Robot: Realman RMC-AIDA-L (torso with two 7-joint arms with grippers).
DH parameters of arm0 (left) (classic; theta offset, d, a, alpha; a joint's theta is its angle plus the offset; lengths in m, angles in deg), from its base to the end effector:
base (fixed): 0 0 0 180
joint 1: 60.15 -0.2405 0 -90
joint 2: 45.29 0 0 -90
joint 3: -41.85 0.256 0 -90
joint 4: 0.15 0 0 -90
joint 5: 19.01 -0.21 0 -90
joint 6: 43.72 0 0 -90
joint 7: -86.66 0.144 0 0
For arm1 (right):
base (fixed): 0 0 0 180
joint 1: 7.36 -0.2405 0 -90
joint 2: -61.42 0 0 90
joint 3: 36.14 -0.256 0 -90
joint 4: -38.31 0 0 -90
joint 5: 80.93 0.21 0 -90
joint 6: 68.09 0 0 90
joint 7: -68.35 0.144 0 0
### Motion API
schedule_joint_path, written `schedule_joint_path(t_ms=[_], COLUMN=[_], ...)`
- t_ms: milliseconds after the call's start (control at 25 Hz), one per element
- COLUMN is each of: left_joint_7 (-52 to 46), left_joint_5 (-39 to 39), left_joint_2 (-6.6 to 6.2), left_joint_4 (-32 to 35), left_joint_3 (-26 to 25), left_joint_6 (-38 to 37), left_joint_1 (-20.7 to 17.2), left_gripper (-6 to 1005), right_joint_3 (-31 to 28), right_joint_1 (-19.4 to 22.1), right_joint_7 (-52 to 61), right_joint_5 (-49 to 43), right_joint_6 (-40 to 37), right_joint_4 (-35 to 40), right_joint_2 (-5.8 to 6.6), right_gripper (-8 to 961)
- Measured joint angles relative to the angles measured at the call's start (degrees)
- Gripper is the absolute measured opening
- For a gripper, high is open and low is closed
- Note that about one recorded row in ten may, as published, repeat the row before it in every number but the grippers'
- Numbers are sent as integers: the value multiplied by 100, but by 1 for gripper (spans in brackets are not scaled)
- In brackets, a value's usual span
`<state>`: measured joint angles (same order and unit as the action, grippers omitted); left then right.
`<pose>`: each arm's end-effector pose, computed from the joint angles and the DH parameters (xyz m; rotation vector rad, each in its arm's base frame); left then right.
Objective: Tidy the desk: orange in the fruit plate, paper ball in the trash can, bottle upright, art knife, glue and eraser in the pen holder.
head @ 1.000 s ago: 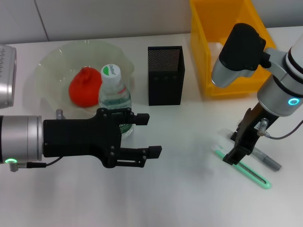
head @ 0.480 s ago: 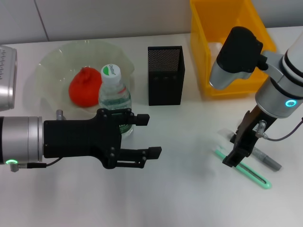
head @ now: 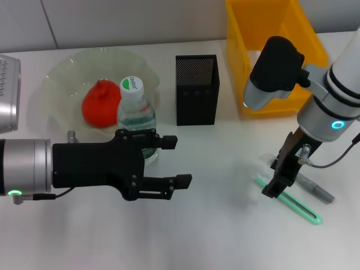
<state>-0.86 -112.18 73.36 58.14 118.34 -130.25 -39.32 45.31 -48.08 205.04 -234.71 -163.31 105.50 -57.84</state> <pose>-0.1915 0.2980 -0.0258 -2.9841 -0.3293 -0.7426 0.1911 0.3487 -0.0175 -2.7438 0.7430 -0.8540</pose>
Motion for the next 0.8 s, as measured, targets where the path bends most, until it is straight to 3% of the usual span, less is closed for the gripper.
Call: schedule_joint_path(t_ms=[800], left_joint_7=[69], left_joint_5=[0], left_joint_2=[-7], left_joint_4=[-11], left_joint_3=[-12], left_joint_6=[13], left_joint_1=[9], left_gripper=[800], right_joint_3=[185], right_joint_1=[-75], right_joint_7=[123], right_joint_5=[-153], right_joint_6=[73], right_joint_4=[-146], right_joint_2=[-4], right_gripper=[634])
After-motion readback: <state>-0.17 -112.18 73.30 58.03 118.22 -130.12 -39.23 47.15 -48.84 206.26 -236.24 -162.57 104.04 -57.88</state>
